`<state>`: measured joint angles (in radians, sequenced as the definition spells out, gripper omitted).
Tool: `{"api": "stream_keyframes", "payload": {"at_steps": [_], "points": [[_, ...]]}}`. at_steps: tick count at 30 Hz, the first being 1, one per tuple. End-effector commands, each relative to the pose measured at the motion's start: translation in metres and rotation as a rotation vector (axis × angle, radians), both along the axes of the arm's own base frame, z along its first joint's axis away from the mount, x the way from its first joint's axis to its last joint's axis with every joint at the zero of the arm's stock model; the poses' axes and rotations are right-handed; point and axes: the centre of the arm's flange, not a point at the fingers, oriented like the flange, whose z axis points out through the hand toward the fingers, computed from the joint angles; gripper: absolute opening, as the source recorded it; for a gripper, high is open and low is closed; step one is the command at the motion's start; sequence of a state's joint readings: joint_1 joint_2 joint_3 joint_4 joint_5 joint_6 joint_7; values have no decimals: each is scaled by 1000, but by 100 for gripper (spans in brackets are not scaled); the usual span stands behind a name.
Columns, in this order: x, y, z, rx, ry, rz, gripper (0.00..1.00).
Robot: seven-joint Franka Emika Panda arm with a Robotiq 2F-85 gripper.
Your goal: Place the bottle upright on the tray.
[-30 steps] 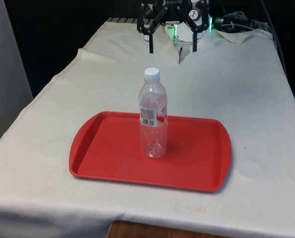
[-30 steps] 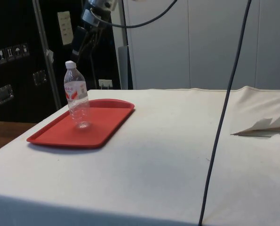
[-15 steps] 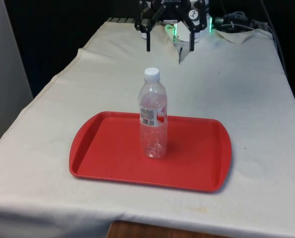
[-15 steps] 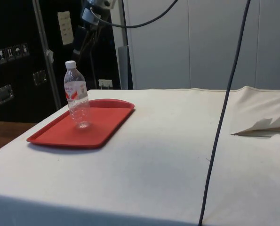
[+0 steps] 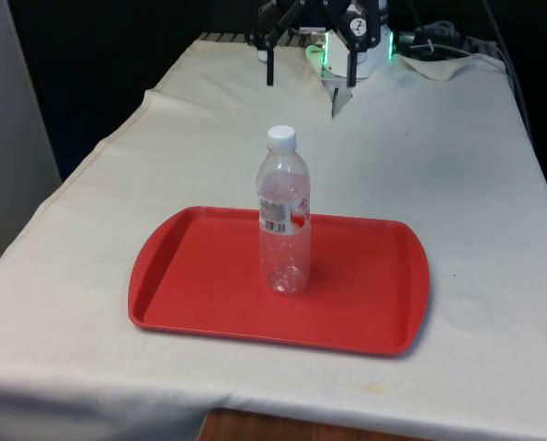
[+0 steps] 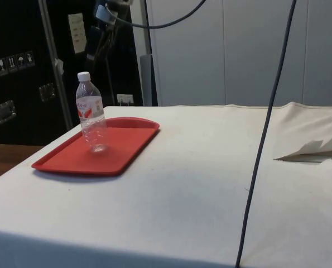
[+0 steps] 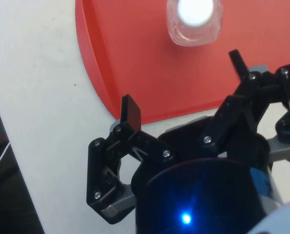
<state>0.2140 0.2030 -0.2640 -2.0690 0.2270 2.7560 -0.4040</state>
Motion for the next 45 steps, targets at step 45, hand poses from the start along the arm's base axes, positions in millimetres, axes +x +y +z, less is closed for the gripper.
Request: {"api": "stream_keyframes", "payload": {"at_steps": [45], "points": [[4,-6,46,4,-77,-14,100]]}}
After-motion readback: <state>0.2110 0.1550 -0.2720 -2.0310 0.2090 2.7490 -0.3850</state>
